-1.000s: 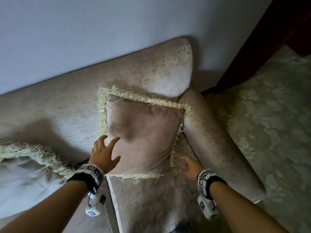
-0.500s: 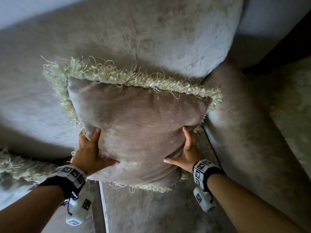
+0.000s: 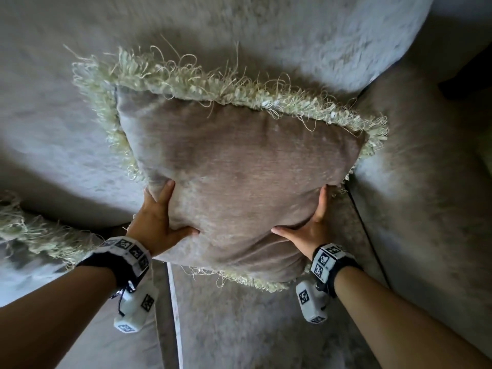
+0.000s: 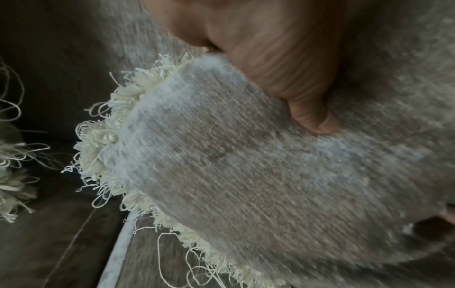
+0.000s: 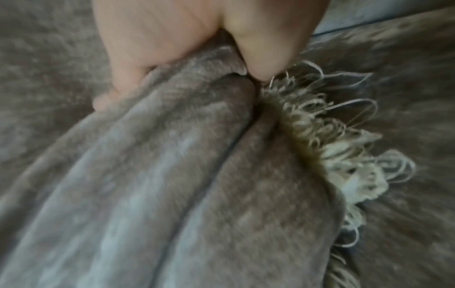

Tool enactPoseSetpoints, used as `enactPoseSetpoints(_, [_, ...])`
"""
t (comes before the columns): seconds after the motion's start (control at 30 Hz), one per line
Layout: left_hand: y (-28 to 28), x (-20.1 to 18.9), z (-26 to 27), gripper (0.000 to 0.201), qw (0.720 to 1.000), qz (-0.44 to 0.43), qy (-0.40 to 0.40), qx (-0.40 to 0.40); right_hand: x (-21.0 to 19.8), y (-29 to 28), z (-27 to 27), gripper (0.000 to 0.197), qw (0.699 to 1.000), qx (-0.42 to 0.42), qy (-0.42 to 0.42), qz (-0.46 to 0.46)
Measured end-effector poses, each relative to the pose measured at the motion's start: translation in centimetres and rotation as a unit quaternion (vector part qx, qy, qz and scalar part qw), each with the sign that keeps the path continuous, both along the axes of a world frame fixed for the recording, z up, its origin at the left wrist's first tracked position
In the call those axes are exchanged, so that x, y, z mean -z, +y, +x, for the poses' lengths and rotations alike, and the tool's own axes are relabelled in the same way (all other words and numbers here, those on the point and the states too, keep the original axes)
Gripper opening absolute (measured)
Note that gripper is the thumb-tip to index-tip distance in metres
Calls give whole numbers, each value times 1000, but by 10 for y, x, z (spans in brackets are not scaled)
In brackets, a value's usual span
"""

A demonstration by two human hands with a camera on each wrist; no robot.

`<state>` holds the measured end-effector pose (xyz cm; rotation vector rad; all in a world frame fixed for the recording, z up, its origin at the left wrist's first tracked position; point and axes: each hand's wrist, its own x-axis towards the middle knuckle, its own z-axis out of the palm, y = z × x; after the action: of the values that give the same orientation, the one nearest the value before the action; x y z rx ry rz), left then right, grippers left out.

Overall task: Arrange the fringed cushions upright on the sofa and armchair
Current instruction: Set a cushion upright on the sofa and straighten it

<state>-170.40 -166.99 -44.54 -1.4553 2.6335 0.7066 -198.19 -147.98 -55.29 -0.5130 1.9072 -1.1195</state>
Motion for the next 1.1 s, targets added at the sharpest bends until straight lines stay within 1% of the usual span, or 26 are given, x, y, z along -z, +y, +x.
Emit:
enactPoseSetpoints(0.1, [10, -13, 0, 114, 999, -19, 43, 19, -5, 5, -3, 146, 1000, 7, -2, -23])
enactPoseSetpoints(0.2, [20, -27, 0, 105, 995, -43, 79, 45, -12, 13, -7, 137, 1000, 11, 4, -29])
enactPoseSetpoints(0.3, [30, -44, 4, 97, 992, -64, 92, 58, -32, 19, -8, 129, 999, 1, 22, -33])
enactPoseSetpoints(0.37, [38, -57, 6, 90, 989, -79, 97, 76, -50, 24, -9, 125, 998, -21, 53, -37])
enactPoseSetpoints(0.43, [48, -71, 5, 74, 986, -113, 89, 89, -66, 32, -13, 121, 995, -43, 77, -37])
enactPoseSetpoints(0.53, [69, -82, 1, 61, 978, -162, 101, 80, -92, 42, -26, 118, 991, -63, 107, -44])
enactPoseSetpoints(0.6, [84, -84, 2, 54, 973, -183, 130, 60, -115, 39, -39, 118, 990, -56, 110, -61])
enactPoseSetpoints(0.67, [97, -81, 4, 47, 967, -192, 166, 30, -140, 28, -52, 115, 985, -70, 136, -86])
enactPoseSetpoints(0.7, [100, -78, 4, 47, 966, -187, 177, 8, -151, 21, -59, 112, 979, -82, 160, -96])
enactPoseSetpoints(0.77, [100, -71, 0, 54, 969, -153, 184, -58, -167, 2, -69, 106, 967, -106, 199, -115])
enactPoseSetpoints(0.8, [97, -64, -3, 59, 969, -135, 185, -94, -169, -8, -72, 105, 964, -119, 204, -119])
enactPoseSetpoints(0.87, [87, -43, -3, 70, 971, -101, 176, -126, -169, -23, -76, 107, 968, -141, 183, -98])
enactPoseSetpoints(0.9, [82, -29, 0, 78, 975, -82, 163, -125, -167, -29, -76, 110, 972, -148, 166, -79])
enactPoseSetpoints(0.93, [76, -15, 6, 82, 981, -61, 145, -116, -162, -31, -77, 112, 973, -156, 161, -65])
enactPoseSetpoints(0.97, [71, -4, 13, 81, 986, -46, 122, -105, -155, -32, -78, 112, 971, -164, 168, -55])
enactPoseSetpoints(1.03, [63, 11, 25, 78, 992, -23, 79, -91, -140, -29, -77, 112, 960, -180, 209, -48])
enactPoseSetpoints(1.1, [61, 13, 31, 81, 994, -15, 64, -84, -127, -21, -75, 117, 947, -183, 263, -39])
